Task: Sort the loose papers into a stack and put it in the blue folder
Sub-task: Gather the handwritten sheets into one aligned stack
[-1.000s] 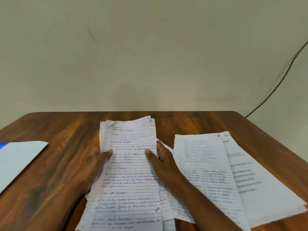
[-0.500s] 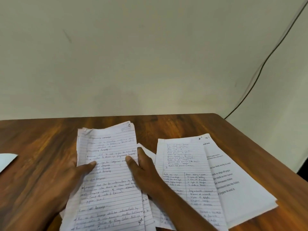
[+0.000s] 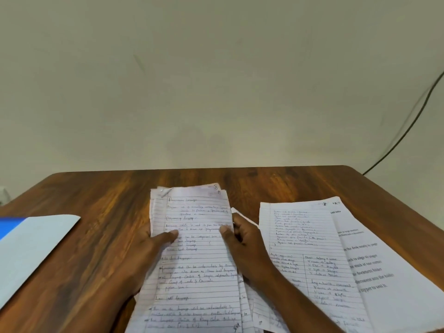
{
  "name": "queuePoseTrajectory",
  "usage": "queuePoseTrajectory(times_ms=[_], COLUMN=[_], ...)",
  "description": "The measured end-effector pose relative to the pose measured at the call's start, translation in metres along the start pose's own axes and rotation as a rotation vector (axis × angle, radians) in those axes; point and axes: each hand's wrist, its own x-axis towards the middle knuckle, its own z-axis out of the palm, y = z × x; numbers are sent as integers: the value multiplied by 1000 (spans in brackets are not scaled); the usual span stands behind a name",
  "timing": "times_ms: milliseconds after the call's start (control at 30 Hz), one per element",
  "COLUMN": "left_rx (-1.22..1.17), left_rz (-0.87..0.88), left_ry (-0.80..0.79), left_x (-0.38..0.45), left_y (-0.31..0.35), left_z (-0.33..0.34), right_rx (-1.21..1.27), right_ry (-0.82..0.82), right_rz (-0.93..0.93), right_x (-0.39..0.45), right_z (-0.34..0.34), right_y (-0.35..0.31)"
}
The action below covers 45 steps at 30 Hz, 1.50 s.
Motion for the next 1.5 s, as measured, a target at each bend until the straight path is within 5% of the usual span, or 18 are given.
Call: queuePoseTrajectory(times_ms=[133, 467, 767, 867, 1033, 1300, 1500], left_rx=[43, 50, 113, 157, 120, 121, 105], left_rz=[25, 29, 78, 86, 64, 98, 124], left_ry=[2, 254, 214, 219, 200, 213, 206], left_x=[2, 4, 14, 14, 21, 25, 23], left_y=[-1, 8, -3, -5, -11, -16, -15], left_z=[-11, -51, -57, -58, -66, -66, -65], right_rx=[-24, 578, 740, 450, -728, -1347, -1501], right_ry=[-9, 367, 458, 439, 72, -170, -253], right_rz=[-24, 208, 310, 245, 155, 132, 97], right_x=[2, 10, 15, 19, 15, -10, -25], right_z=[3, -20, -28, -45, -81, -82, -72], right_y=[4, -6, -10, -19, -17, -18, -26])
